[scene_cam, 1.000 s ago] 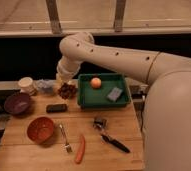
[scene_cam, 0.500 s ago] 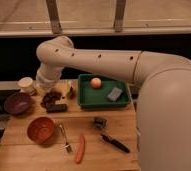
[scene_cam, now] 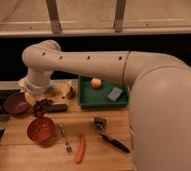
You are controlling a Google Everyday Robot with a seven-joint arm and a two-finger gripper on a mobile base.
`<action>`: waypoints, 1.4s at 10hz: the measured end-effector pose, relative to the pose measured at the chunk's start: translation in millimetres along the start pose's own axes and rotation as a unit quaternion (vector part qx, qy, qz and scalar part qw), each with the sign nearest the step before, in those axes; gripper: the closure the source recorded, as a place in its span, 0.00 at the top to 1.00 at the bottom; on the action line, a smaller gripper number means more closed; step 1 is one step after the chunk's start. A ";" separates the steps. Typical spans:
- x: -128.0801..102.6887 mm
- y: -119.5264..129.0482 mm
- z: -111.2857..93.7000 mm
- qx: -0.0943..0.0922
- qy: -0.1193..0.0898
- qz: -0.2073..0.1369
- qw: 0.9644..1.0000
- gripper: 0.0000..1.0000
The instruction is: Place grapes in red bowl
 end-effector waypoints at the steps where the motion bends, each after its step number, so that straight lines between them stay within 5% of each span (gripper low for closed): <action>1: 5.8 -2.4 8.4 -0.008 0.004 0.004 1.000 0.00; 11: 33.7 0.4 56.3 -0.093 0.027 0.030 0.995 0.00; 14: 29.7 18.1 65.5 -0.115 0.043 -0.018 0.992 0.18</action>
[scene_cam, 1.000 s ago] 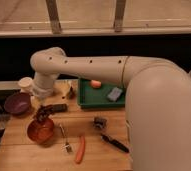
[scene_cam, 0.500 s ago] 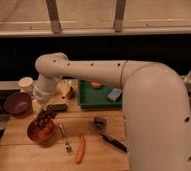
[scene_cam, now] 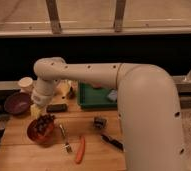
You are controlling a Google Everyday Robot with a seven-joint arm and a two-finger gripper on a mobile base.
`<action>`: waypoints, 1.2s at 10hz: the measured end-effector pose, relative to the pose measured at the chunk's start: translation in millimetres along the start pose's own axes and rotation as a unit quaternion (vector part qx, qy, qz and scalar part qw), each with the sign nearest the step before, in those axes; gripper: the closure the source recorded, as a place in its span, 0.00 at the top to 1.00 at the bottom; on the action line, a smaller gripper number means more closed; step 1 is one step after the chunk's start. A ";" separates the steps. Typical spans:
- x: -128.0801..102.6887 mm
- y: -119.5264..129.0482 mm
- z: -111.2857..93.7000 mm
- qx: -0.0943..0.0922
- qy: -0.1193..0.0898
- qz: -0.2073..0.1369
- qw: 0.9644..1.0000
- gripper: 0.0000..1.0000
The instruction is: Place grapes in red bowl
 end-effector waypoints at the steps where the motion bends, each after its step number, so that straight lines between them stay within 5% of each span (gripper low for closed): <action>1: -0.7 1.1 0.7 -0.001 0.002 -0.006 1.000 0.20; 8: -13.2 6.7 10.2 -0.019 0.024 -0.025 0.999 0.20; 12: 0.5 2.2 7.7 -0.016 0.021 -0.013 1.000 0.20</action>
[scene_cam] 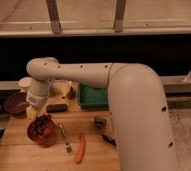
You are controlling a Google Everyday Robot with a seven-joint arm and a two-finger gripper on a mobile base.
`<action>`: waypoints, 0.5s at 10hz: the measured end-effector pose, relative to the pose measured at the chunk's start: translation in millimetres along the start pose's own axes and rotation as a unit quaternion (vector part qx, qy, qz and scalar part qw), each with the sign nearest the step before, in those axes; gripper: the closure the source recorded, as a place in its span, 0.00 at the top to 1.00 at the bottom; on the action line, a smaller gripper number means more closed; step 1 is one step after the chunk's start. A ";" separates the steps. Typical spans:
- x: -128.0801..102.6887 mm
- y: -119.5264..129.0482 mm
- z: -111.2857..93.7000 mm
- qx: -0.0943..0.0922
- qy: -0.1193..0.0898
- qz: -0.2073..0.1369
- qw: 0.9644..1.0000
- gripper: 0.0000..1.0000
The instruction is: Place grapes in red bowl
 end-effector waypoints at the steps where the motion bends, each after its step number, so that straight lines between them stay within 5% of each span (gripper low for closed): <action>1: -0.3 0.2 0.0 0.000 0.000 0.000 1.000 0.20; 5: -0.7 0.5 0.2 0.000 0.000 0.000 1.000 0.20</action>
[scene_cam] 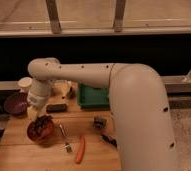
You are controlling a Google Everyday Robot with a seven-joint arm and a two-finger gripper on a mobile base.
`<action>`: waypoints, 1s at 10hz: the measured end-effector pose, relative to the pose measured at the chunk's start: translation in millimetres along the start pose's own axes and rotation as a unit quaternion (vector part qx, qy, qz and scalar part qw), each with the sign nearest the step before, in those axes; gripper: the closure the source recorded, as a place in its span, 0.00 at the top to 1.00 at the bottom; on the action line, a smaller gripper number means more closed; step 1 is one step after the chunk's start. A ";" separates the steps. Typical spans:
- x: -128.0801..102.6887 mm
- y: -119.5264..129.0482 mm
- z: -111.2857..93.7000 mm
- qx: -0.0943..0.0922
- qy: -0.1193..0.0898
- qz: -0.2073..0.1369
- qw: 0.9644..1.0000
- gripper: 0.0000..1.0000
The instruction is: Place grapes in red bowl
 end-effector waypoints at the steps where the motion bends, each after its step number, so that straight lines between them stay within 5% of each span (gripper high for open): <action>1: -0.1 0.2 0.2 0.000 0.000 0.000 1.000 0.20; 8: 0.2 0.0 0.0 0.000 0.000 0.000 1.000 0.19; 10: 0.2 0.0 0.0 0.000 0.000 0.000 1.000 0.29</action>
